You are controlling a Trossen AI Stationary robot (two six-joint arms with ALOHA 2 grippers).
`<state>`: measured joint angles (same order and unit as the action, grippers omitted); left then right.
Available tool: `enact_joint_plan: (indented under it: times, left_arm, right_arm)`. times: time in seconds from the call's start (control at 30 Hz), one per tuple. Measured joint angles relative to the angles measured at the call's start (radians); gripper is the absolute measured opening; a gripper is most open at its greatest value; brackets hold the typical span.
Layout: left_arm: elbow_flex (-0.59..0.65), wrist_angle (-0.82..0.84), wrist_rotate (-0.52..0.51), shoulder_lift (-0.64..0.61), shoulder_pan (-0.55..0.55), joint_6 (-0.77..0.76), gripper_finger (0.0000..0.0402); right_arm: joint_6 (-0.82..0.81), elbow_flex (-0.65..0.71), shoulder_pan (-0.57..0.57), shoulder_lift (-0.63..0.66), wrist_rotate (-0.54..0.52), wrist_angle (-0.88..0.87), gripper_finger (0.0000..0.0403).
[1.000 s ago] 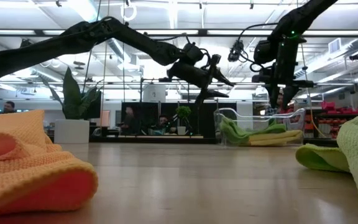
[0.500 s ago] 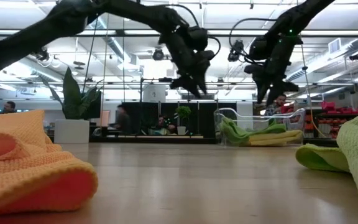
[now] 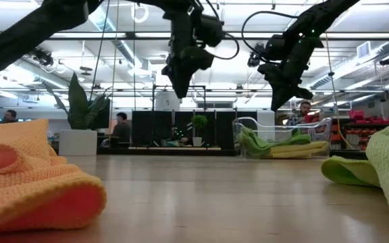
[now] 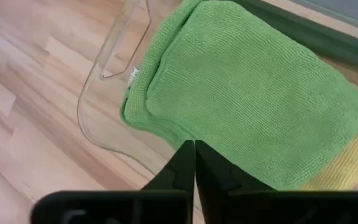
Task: Fold microfiber towels
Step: Stack the green towel on top of the yellow towel in the transparent bin, then fold the orange towel
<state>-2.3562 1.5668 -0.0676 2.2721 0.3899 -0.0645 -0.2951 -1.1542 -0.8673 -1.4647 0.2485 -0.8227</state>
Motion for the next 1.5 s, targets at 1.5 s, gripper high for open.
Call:
enact_joint_plan:
  times: [1.5]
  left_arm:
    - [0.0,-0.142,0.027,-0.016,0.102,0.219,0.0087]
  right_arm:
    - [-0.175,0.0,0.018,-0.118,-0.302,-0.063,0.0012]
